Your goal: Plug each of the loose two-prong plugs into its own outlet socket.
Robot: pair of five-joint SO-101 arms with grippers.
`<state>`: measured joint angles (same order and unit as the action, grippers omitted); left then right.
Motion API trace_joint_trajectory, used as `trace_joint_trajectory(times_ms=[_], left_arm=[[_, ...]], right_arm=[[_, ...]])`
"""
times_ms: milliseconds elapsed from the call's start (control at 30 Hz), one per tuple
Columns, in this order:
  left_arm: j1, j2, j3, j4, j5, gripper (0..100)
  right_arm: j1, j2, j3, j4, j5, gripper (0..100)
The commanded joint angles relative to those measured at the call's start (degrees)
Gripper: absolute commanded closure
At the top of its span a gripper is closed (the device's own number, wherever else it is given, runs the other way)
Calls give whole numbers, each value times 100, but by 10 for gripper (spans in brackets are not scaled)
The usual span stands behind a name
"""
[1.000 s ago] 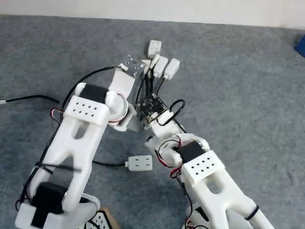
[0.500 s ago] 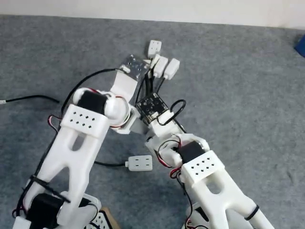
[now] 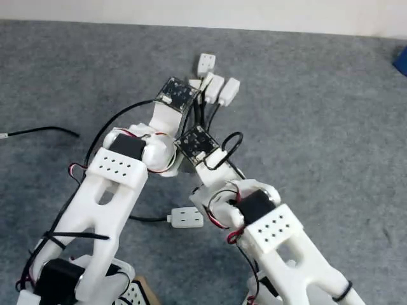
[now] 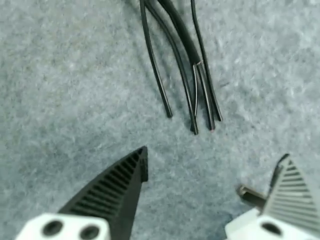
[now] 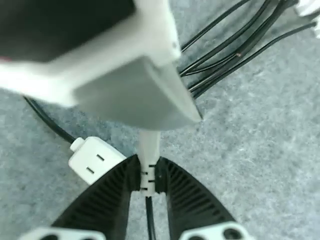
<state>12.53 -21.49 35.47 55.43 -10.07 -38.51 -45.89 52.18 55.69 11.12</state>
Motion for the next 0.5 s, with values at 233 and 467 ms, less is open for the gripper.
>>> trace_joint_trajectory(times_ms=[233,467], left_arm=[[57,-163,418,-70,26,628],[-4,-171,426,-70,26,628]], right_arm=[[268,-426,-1314,576,123,991],[286,-418,-1323,655,149,991]])
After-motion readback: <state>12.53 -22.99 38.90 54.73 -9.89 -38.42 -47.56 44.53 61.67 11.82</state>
